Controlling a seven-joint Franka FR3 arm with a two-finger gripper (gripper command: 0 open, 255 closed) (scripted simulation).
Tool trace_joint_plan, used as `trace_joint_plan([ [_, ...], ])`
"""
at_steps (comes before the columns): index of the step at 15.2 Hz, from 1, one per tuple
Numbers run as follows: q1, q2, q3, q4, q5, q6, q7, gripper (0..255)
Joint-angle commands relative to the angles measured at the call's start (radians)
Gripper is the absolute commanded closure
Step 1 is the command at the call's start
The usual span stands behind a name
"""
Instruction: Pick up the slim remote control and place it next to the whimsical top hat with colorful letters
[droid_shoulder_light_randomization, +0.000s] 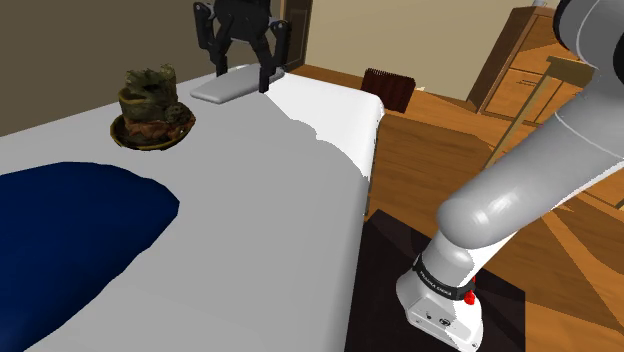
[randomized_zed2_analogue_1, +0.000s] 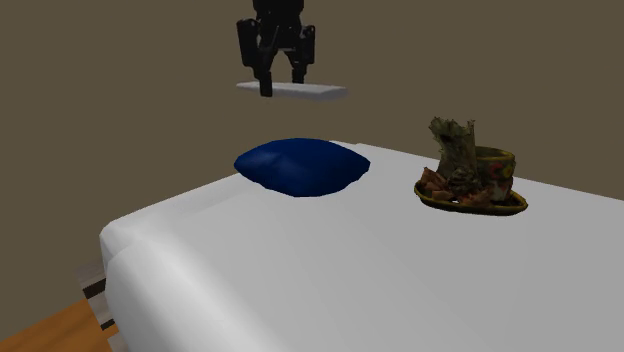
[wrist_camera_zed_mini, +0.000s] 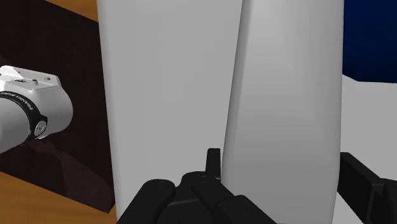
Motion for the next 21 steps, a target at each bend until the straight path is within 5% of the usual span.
trace_joint_plan([
  [1,-0.018,0.057,0.005,0.040,-0.039,0.001,-0.008,255],
  [11,-0.024,0.417,0.012,0.351,-0.295,-0.055,-0.027,255],
  [17,0.089,0.684,-0.034,0.696,-0.474,-0.179,-0.061,255],
  [20,0.234,0.880,-0.092,1.039,-0.588,-0.315,-0.117,255],
  [21,0.201,0.849,-0.087,0.964,-0.566,-0.275,-0.110,255],
])
